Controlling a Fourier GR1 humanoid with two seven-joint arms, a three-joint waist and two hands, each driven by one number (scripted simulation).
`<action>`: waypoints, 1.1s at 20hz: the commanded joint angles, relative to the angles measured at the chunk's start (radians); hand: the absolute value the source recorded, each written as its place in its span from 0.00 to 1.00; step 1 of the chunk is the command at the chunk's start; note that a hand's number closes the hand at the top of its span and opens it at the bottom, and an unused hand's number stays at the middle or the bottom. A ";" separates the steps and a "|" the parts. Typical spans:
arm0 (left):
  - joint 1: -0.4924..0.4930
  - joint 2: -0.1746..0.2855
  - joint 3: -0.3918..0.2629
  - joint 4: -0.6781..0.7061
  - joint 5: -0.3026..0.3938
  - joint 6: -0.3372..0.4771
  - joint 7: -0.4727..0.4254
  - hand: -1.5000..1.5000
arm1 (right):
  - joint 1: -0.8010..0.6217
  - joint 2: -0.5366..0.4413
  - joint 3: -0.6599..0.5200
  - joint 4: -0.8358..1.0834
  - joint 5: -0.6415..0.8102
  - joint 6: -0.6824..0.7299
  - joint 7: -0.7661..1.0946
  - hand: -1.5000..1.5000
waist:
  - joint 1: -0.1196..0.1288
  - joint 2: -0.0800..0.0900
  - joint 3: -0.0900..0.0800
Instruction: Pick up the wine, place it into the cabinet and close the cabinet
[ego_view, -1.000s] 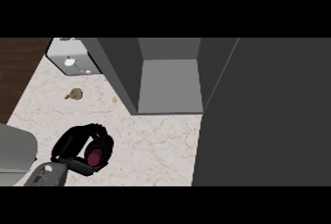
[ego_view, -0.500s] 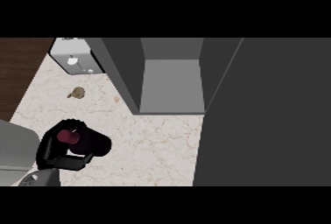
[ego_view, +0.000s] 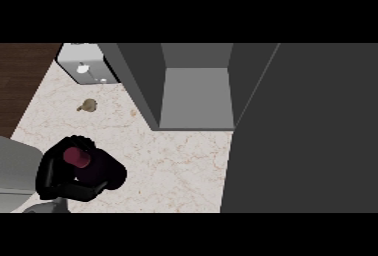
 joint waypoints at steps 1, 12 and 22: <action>0.026 -0.028 -0.029 -0.167 0.042 0.006 0.127 1.00 | 0.034 0.020 0.026 -0.075 -0.052 -0.001 0.029 0.00 | -0.001 0.001 -0.001; 0.008 -0.111 -0.195 -0.539 -0.050 0.213 0.498 1.00 | 0.000 0.043 0.043 -0.049 -0.023 -0.010 0.038 0.00 | -0.004 0.001 0.000; -0.137 -0.204 -0.319 -0.677 -0.065 0.338 0.747 1.00 | 0.039 0.005 -0.058 -0.104 -0.126 0.042 0.043 0.00 | -0.009 0.001 0.000</action>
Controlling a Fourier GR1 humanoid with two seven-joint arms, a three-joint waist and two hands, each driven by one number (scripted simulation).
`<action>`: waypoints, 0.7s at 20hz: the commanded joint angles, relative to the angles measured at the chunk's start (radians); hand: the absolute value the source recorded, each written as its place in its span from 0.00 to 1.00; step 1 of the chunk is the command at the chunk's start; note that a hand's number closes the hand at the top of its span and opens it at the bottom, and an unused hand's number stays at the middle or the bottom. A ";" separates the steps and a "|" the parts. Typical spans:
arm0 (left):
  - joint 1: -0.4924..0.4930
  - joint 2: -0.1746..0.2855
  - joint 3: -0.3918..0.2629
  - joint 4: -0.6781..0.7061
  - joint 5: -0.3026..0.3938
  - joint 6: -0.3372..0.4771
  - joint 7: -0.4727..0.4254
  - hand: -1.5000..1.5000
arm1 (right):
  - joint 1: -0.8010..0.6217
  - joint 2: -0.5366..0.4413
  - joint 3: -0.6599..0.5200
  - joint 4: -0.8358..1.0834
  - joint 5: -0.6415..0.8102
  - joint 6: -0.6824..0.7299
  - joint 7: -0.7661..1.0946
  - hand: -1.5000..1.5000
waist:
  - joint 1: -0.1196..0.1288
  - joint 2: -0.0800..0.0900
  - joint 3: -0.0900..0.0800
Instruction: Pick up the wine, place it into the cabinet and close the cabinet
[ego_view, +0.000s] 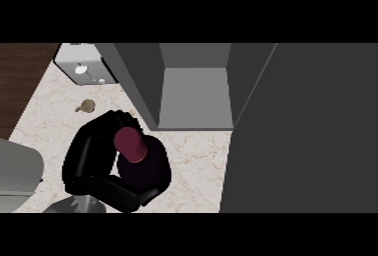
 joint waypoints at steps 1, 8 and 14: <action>-0.170 -0.034 -0.021 0.048 -0.002 0.095 0.093 1.00 | 0.004 0.015 -0.006 -0.091 -0.082 -0.014 0.041 0.00 | -0.007 0.002 0.000; -0.358 -0.036 -0.144 0.116 -0.024 0.345 0.141 1.00 | 0.089 0.018 0.004 -0.071 -0.083 0.039 -0.038 0.00 | -0.010 0.002 0.000; -0.413 -0.036 -0.238 0.236 -0.018 0.482 0.049 1.00 | 0.006 0.022 -0.015 -0.053 -0.083 0.010 0.012 0.00 | -0.007 0.003 0.000</action>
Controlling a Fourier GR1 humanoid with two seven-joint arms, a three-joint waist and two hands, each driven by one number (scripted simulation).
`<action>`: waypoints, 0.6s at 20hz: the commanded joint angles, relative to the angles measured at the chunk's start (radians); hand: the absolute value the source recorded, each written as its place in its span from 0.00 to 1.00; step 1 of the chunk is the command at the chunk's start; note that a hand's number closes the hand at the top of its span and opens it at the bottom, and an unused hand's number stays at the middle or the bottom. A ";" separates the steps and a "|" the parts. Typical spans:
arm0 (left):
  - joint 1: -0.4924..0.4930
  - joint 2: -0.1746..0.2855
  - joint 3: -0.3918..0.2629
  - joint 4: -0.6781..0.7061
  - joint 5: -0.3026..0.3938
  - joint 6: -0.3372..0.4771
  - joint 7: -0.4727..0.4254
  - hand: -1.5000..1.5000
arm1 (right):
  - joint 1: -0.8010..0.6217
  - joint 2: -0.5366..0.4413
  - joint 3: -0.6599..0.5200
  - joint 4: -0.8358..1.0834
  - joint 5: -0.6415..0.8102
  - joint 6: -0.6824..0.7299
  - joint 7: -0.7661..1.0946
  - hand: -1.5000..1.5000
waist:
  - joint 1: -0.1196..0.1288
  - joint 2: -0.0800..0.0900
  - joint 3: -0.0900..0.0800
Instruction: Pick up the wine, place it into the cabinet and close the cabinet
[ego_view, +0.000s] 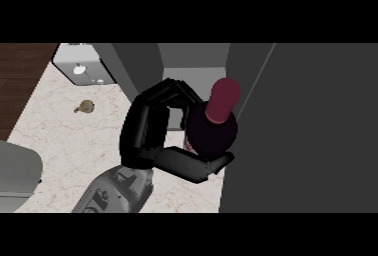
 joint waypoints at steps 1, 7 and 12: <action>-0.044 -0.001 -0.014 0.051 -0.010 0.046 -0.010 1.00 | 0.032 0.028 0.065 -0.125 -0.011 -0.030 0.071 0.00 | 0.002 0.000 -0.001; -0.121 -0.001 -0.045 0.093 -0.051 0.145 0.023 1.00 | 0.008 0.006 0.036 -0.158 -0.048 -0.027 0.112 0.00 | 0.001 -0.002 -0.001; -0.160 -0.002 -0.011 0.244 0.023 0.130 -0.103 1.00 | -0.004 -0.014 0.000 -0.171 -0.071 -0.018 0.142 0.00 | -0.006 0.001 -0.001</action>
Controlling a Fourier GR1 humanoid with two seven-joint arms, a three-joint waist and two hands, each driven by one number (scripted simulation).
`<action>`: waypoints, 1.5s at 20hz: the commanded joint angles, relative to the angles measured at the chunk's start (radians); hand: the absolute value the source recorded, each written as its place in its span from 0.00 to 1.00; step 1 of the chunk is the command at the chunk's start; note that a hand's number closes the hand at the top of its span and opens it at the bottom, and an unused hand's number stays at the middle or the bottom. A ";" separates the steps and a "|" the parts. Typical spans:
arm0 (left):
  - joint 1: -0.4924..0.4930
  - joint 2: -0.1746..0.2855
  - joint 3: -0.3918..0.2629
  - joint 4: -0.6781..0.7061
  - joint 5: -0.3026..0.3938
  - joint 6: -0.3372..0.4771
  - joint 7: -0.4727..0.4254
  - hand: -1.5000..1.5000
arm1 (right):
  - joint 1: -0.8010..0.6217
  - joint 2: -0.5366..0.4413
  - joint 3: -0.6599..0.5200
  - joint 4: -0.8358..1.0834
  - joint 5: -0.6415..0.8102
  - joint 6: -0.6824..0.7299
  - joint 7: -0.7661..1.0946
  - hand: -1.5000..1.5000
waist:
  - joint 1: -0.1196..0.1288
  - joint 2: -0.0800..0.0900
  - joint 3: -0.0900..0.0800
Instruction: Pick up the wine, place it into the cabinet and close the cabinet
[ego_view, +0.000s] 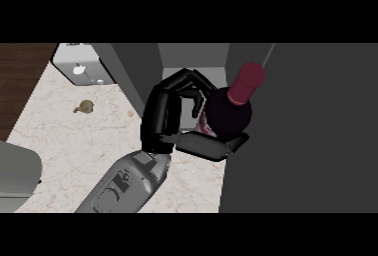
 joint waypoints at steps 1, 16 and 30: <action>0.030 -0.001 0.021 0.035 0.019 -0.011 -0.057 1.00 | 0.038 0.002 -0.023 -0.116 -0.101 0.002 0.034 0.00 | 0.004 0.000 0.000; -0.038 -0.001 0.023 0.304 0.188 0.002 -0.280 1.00 | 0.018 0.032 0.053 -0.113 -0.005 -0.014 0.044 0.00 | -0.002 0.001 -0.001; -0.015 0.008 0.091 0.425 0.149 -0.015 -0.425 1.00 | -0.022 0.012 -0.008 -0.072 -0.065 -0.012 0.060 0.00 | 0.008 0.000 0.000</action>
